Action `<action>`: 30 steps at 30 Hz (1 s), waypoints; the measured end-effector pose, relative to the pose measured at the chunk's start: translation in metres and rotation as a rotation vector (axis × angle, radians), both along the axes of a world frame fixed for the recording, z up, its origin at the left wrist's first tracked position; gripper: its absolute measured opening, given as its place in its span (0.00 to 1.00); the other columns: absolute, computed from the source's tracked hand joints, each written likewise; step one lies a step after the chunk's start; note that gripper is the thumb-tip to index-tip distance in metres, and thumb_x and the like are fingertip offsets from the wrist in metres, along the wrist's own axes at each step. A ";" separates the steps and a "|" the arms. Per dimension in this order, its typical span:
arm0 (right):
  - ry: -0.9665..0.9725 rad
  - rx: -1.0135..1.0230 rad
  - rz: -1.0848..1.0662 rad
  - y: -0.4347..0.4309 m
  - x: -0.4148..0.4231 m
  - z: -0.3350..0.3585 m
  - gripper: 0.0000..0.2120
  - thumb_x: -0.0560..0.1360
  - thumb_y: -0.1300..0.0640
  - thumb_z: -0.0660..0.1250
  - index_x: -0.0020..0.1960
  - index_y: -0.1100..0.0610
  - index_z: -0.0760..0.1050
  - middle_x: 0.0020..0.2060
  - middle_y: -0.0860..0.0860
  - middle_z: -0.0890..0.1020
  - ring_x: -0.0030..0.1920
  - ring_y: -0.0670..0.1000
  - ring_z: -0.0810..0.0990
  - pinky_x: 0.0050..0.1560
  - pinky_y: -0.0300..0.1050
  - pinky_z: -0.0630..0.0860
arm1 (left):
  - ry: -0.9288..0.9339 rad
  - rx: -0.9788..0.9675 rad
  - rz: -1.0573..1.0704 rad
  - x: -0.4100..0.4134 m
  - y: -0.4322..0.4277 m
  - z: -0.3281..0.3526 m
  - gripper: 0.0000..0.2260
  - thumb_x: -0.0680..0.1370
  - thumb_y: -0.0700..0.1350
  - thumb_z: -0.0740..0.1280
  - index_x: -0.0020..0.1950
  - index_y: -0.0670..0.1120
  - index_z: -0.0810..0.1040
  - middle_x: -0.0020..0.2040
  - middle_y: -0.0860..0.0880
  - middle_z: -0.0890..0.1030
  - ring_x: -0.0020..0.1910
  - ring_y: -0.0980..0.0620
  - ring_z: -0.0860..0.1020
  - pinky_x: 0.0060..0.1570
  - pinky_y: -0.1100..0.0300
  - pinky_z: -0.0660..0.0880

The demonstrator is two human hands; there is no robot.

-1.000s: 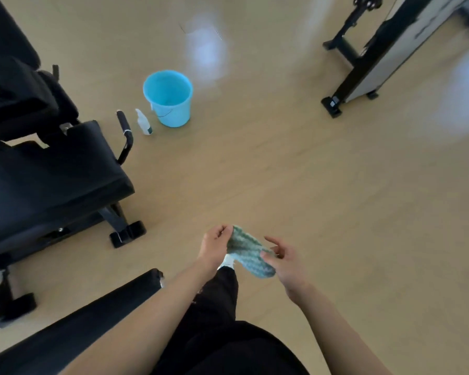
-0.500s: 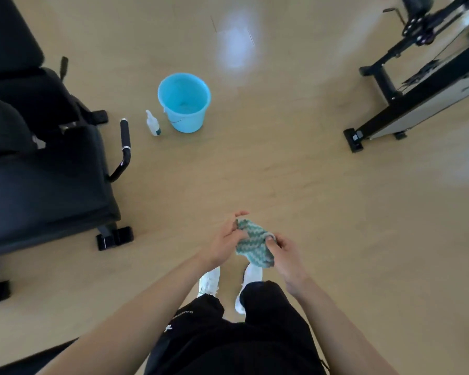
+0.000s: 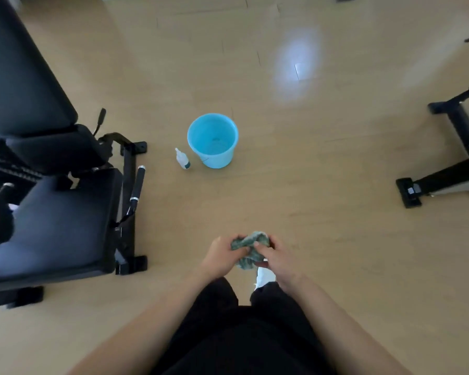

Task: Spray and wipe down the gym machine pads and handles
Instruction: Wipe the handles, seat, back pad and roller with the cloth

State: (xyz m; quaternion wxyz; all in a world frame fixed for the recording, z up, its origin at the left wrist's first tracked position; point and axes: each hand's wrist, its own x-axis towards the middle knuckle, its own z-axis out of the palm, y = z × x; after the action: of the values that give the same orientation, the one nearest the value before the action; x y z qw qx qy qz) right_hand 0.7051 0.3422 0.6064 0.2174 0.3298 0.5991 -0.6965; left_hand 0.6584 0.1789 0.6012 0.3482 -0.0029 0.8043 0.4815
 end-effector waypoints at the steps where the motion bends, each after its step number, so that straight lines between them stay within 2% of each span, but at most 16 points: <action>1: 0.023 0.012 0.067 0.010 -0.017 0.002 0.06 0.80 0.63 0.70 0.55 0.53 0.78 0.50 0.51 0.83 0.47 0.49 0.84 0.45 0.43 0.82 | -0.002 -0.004 0.065 -0.014 0.007 0.003 0.06 0.78 0.41 0.73 0.53 0.50 0.85 0.46 0.47 0.88 0.42 0.53 0.84 0.48 0.55 0.81; 3: 0.062 0.054 0.197 0.024 -0.051 0.002 0.11 0.78 0.62 0.73 0.57 0.51 0.77 0.53 0.53 0.82 0.49 0.50 0.84 0.47 0.43 0.83 | -0.024 0.013 0.209 -0.040 0.016 0.006 0.05 0.78 0.40 0.74 0.49 0.50 0.84 0.44 0.46 0.87 0.41 0.50 0.85 0.48 0.52 0.82; 6: 0.094 0.068 0.284 0.034 -0.103 -0.001 0.15 0.77 0.61 0.75 0.60 0.53 0.77 0.54 0.55 0.82 0.50 0.50 0.84 0.45 0.42 0.83 | -0.073 0.065 0.387 -0.075 0.025 0.006 0.04 0.77 0.39 0.75 0.47 0.47 0.82 0.41 0.46 0.86 0.39 0.49 0.83 0.44 0.54 0.81; 7: 0.090 0.069 0.288 0.035 -0.121 -0.003 0.16 0.77 0.62 0.75 0.62 0.54 0.76 0.54 0.55 0.81 0.50 0.51 0.83 0.43 0.41 0.83 | -0.077 0.081 0.436 -0.088 0.026 0.005 0.04 0.76 0.42 0.76 0.48 0.45 0.83 0.41 0.44 0.86 0.40 0.48 0.83 0.45 0.52 0.81; 9: 0.084 0.078 0.307 0.034 -0.158 -0.007 0.18 0.77 0.64 0.74 0.64 0.58 0.75 0.54 0.56 0.79 0.50 0.52 0.81 0.41 0.40 0.83 | -0.092 0.103 0.522 -0.115 0.025 -0.002 0.13 0.71 0.50 0.78 0.50 0.44 0.83 0.46 0.39 0.86 0.42 0.47 0.84 0.49 0.46 0.82; 10: 0.086 0.092 0.325 0.033 -0.178 -0.010 0.18 0.77 0.65 0.73 0.64 0.58 0.74 0.53 0.55 0.79 0.50 0.52 0.81 0.40 0.39 0.82 | -0.103 0.115 0.560 -0.130 0.023 -0.007 0.15 0.70 0.52 0.78 0.51 0.45 0.83 0.47 0.38 0.86 0.43 0.46 0.84 0.50 0.45 0.82; 14: 0.094 0.165 0.383 0.024 -0.266 -0.020 0.17 0.76 0.67 0.72 0.61 0.54 0.76 0.49 0.52 0.81 0.46 0.49 0.82 0.37 0.38 0.80 | -0.135 0.175 0.654 -0.202 0.012 -0.027 0.06 0.75 0.44 0.76 0.51 0.46 0.84 0.47 0.40 0.86 0.43 0.44 0.85 0.49 0.41 0.83; 17: 0.032 0.208 0.371 0.014 -0.337 -0.032 0.16 0.75 0.68 0.71 0.60 0.54 0.77 0.50 0.52 0.82 0.46 0.50 0.83 0.39 0.40 0.81 | -0.165 0.168 0.718 -0.268 -0.002 -0.045 0.03 0.79 0.39 0.73 0.51 0.47 0.84 0.49 0.40 0.86 0.44 0.45 0.85 0.48 0.44 0.85; 20: -0.069 0.246 0.381 0.005 -0.412 -0.044 0.15 0.76 0.69 0.70 0.60 0.56 0.77 0.52 0.54 0.83 0.46 0.51 0.83 0.41 0.42 0.80 | -0.186 0.084 0.730 -0.340 -0.020 -0.059 0.03 0.80 0.42 0.72 0.52 0.48 0.84 0.49 0.45 0.87 0.47 0.43 0.87 0.49 0.43 0.85; 22: -0.118 0.270 0.368 -0.002 -0.461 -0.048 0.14 0.77 0.69 0.68 0.59 0.56 0.76 0.51 0.53 0.82 0.46 0.51 0.82 0.42 0.43 0.81 | -0.202 0.047 0.725 -0.389 -0.029 -0.063 0.04 0.80 0.42 0.71 0.54 0.47 0.83 0.50 0.44 0.86 0.46 0.41 0.86 0.47 0.45 0.85; 24: -0.137 0.294 0.366 -0.009 -0.508 -0.051 0.13 0.78 0.70 0.67 0.57 0.55 0.76 0.50 0.52 0.81 0.46 0.50 0.82 0.46 0.45 0.81 | -0.191 -0.009 0.677 -0.440 -0.036 -0.067 0.06 0.81 0.43 0.70 0.56 0.47 0.83 0.52 0.45 0.86 0.45 0.44 0.86 0.45 0.50 0.85; 27: -0.134 0.324 0.352 -0.020 -0.572 -0.058 0.13 0.78 0.70 0.67 0.54 0.54 0.75 0.52 0.55 0.81 0.46 0.51 0.81 0.53 0.52 0.82 | -0.160 -0.074 0.611 -0.507 -0.043 -0.072 0.08 0.80 0.45 0.70 0.59 0.51 0.81 0.53 0.48 0.85 0.47 0.48 0.85 0.51 0.48 0.84; 29: -0.124 0.359 0.407 -0.025 -0.605 -0.067 0.15 0.77 0.67 0.69 0.62 0.58 0.75 0.55 0.56 0.81 0.48 0.53 0.81 0.57 0.56 0.81 | -0.158 -0.135 0.505 -0.541 -0.045 -0.075 0.17 0.81 0.46 0.69 0.70 0.54 0.77 0.57 0.48 0.82 0.52 0.47 0.82 0.56 0.52 0.80; 30: -0.132 0.379 0.468 -0.028 -0.620 -0.071 0.21 0.77 0.65 0.71 0.68 0.58 0.74 0.58 0.55 0.80 0.52 0.54 0.81 0.59 0.56 0.80 | -0.182 -0.160 0.425 -0.555 -0.045 -0.074 0.23 0.81 0.46 0.68 0.76 0.54 0.71 0.61 0.46 0.81 0.56 0.46 0.81 0.58 0.53 0.78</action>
State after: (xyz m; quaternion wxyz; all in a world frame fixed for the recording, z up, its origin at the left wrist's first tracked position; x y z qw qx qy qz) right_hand 0.0855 0.3145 0.5358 0.3448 0.2623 0.7627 -0.4803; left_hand 0.1039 0.1344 0.5269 0.3086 -0.2429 0.7866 0.4765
